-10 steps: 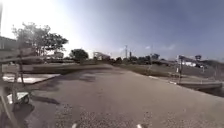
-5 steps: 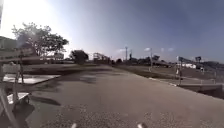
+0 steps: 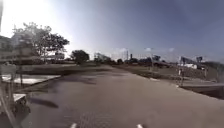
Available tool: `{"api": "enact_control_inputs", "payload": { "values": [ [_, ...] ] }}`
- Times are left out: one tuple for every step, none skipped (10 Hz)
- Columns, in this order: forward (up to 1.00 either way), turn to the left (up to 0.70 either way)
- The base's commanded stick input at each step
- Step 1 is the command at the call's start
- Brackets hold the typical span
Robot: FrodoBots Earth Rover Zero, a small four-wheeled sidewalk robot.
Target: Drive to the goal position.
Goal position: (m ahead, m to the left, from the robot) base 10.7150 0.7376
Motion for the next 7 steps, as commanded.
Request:
{"api": "enact_control_inputs", "payload": {
  "values": [
    [0.7, 0.0],
    [0.38, 0.0],
    [0.13, 0.0],
    [0.04, 0.0],
    [0.0, 0.0],
    [0.0, 0.0],
    [0.0, 0.0]
  ]
}}
